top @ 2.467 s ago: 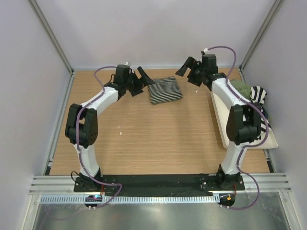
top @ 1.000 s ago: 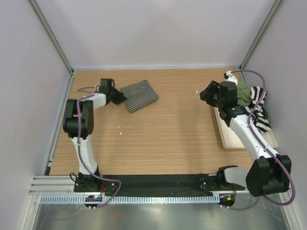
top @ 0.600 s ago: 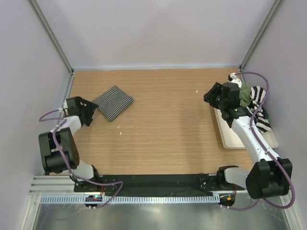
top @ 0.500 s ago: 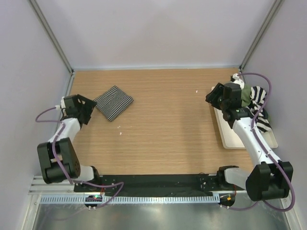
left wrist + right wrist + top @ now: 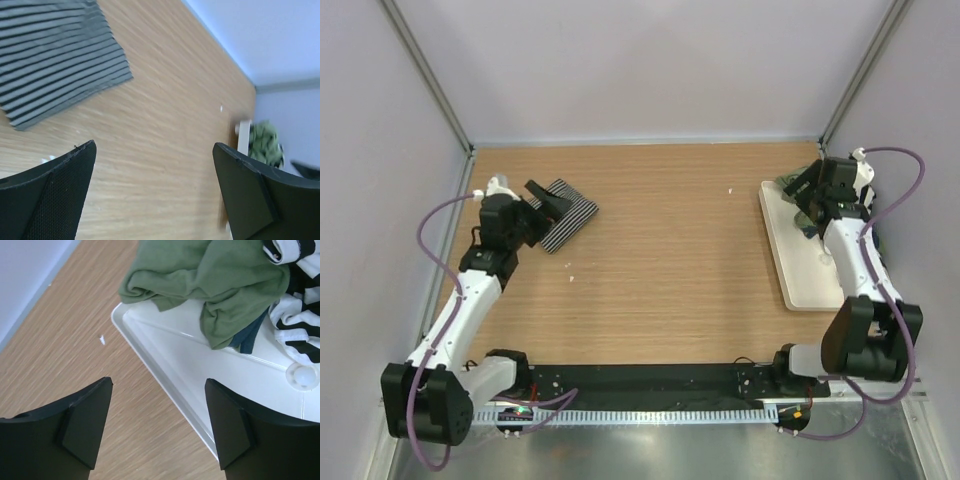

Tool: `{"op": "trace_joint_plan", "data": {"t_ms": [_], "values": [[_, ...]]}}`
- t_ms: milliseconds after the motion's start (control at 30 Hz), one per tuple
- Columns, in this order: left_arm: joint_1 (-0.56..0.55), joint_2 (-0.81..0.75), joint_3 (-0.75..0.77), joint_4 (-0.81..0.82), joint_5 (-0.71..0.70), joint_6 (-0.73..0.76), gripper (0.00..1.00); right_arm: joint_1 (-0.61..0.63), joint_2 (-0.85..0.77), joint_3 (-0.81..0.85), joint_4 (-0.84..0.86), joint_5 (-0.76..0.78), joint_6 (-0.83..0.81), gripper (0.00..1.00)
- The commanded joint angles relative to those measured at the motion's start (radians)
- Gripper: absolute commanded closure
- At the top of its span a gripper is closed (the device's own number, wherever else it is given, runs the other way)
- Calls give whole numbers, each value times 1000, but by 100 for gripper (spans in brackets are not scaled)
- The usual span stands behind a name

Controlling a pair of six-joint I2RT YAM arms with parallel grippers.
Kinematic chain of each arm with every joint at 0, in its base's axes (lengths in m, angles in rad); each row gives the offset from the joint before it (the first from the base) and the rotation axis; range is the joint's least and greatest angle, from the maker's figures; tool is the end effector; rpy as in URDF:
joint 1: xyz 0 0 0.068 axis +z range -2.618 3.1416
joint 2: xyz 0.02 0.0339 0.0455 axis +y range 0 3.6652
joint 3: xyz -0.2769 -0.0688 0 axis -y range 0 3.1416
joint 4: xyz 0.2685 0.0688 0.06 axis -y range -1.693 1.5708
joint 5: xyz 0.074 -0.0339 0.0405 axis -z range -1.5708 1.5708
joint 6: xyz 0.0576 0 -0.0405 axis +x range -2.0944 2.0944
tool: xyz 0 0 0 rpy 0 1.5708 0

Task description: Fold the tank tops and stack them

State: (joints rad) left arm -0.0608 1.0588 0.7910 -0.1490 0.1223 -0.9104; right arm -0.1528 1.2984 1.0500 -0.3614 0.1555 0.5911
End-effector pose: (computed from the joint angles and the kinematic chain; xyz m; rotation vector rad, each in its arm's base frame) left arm 0.2781 -0.0240 0.2886 -0.7747 1.9120 -0.7378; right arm 0.3226 -0.0587 0.2974 0.8714 1.9910 0.0809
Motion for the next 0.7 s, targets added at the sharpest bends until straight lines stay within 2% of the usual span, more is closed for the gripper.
{"op": "trace_joint_plan", "data": {"t_ms": [0,67,200,433,600,633,667], "values": [[-117,-14,13,-18,-27,37,0,-31,114,128,15,25,45,17],[-149,-10,8,-21,-30,51,0,-33,208,175,9,42,41,13],[-229,9,-21,0,-73,97,0,-33,352,327,-74,168,10,11],[-309,38,-133,146,-99,151,0,-37,499,395,-37,214,45,0],[-336,27,-200,259,-161,215,0,-37,642,534,-68,240,65,0],[-344,33,-205,264,-168,229,0,-37,660,560,-82,252,65,2],[-347,43,-199,259,-165,241,0,-37,676,580,-106,260,68,8]]}}
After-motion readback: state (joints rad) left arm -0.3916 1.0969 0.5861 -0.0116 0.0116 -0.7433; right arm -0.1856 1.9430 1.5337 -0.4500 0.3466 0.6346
